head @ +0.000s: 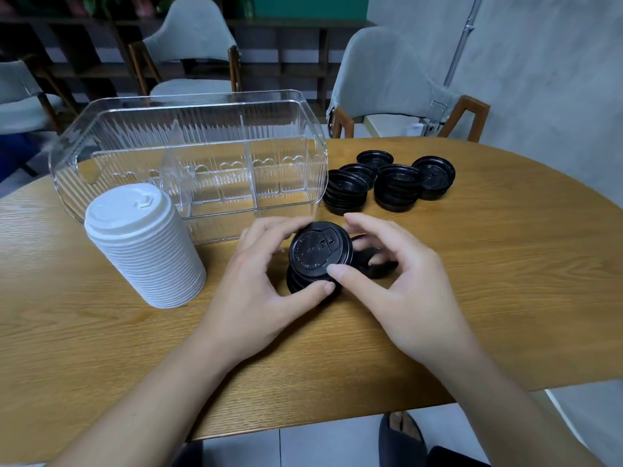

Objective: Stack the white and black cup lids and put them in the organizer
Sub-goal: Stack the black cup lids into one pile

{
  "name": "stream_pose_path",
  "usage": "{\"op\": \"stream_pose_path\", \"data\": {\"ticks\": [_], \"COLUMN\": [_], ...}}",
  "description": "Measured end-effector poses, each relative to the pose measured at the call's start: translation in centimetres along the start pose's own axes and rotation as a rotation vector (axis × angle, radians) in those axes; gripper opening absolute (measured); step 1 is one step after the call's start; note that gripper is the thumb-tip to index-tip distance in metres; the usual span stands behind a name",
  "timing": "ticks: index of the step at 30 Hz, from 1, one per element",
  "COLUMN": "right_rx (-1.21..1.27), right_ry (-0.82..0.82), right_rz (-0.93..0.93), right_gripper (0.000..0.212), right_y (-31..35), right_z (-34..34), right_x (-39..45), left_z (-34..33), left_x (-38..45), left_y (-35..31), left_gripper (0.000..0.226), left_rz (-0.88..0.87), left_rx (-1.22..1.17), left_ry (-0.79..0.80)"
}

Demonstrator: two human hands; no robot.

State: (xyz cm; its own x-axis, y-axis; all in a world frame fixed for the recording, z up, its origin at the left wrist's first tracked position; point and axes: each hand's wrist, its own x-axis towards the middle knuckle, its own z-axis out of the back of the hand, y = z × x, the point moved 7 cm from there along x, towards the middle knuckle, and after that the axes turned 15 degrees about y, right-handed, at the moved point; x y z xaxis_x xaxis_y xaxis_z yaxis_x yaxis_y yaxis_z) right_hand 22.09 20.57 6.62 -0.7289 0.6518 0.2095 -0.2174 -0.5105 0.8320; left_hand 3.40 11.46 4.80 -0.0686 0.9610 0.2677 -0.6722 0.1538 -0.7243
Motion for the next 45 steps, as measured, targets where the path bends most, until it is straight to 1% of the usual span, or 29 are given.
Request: {"op": "stream_pose_path", "data": {"ticks": [3, 7, 12, 19, 25, 32, 37, 41, 45], "right_rx": [-0.12, -0.256, -0.344, -0.522, -0.558, -0.512, -0.555, -0.561, -0.537], "right_ry": [0.039, 0.06, 0.068, 0.101, 0.098, 0.065, 0.088, 0.096, 0.109], "right_rz": [0.013, 0.006, -0.019, 0.046, 0.063, 0.062, 0.064, 0.059, 0.05], "right_gripper": [0.062, 0.059, 0.052, 0.051, 0.048, 0.051, 0.043, 0.051, 0.052], "right_y": [0.1, -0.1, -1.2, -1.7, -1.8, -1.9, -1.9, -2.0, -2.2], "right_z": [0.0, -0.3, -0.8, -1.9, -2.1, -1.9, -2.4, -2.3, -2.2], "right_x": [0.0, 0.2, 0.5, 0.9, 0.9, 0.8, 1.0, 1.1, 1.2], "left_z": [-0.1, -0.1, -0.5, -1.1, -1.3, -1.2, -1.2, -1.1, -1.1], "left_x": [-0.1, -0.1, -0.2, 0.1, 0.2, 0.2, 0.1, 0.1, 0.2], "left_y": [0.0, 0.2, 0.9, 1.9, 2.0, 1.9, 1.9, 2.0, 2.0], "left_gripper": [0.081, 0.085, 0.077, 0.073, 0.07, 0.07, 0.071, 0.068, 0.068], "left_rz": [0.005, 0.008, 0.062, 0.104, 0.102, 0.105, 0.136, 0.15, 0.154], "left_rx": [0.037, 0.065, 0.131, 0.158, 0.131, 0.083, 0.091, 0.088, 0.099], "left_ry": [0.016, 0.02, 0.051, 0.111, 0.131, 0.122, 0.117, 0.11, 0.107]}}
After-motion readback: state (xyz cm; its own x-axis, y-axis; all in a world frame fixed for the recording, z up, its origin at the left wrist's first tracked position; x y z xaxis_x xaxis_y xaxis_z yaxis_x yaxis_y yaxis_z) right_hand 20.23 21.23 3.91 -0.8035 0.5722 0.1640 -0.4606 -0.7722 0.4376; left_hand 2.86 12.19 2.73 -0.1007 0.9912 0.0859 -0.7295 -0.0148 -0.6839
